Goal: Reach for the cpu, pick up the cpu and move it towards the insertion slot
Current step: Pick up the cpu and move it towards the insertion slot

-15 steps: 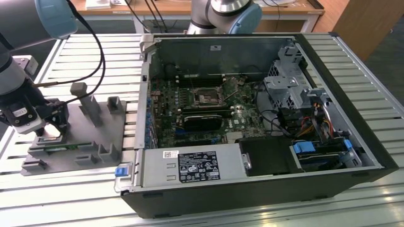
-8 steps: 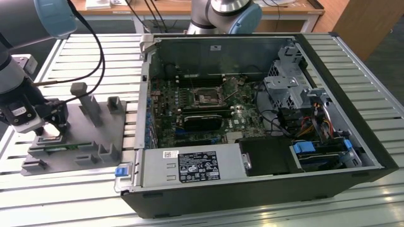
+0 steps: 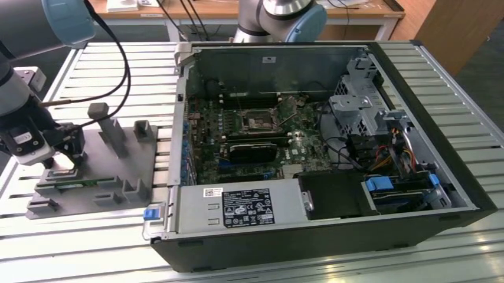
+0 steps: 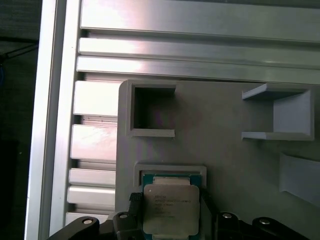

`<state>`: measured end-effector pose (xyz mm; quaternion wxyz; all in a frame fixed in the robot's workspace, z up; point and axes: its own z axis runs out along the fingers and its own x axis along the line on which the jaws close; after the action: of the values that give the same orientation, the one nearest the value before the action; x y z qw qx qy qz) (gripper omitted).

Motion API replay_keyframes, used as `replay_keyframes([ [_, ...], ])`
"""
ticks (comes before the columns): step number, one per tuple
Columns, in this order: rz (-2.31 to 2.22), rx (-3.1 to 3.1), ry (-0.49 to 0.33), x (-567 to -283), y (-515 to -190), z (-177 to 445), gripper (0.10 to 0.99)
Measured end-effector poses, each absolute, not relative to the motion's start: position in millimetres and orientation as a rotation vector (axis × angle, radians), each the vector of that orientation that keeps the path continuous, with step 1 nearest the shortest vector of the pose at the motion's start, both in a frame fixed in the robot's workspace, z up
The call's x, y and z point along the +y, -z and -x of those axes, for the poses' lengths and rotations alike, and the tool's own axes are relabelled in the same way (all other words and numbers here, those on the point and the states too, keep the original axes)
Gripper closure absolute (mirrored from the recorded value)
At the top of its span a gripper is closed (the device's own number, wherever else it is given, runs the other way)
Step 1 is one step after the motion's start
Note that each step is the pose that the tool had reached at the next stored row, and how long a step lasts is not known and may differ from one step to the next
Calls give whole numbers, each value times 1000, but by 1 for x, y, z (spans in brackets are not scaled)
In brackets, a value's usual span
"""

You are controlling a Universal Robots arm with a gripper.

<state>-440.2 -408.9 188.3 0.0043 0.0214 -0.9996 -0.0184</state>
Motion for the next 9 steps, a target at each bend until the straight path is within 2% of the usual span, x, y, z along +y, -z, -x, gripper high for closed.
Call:
replay_keyframes([
  [9, -67, -3132, 58, -409, -191, 440, 541],
])
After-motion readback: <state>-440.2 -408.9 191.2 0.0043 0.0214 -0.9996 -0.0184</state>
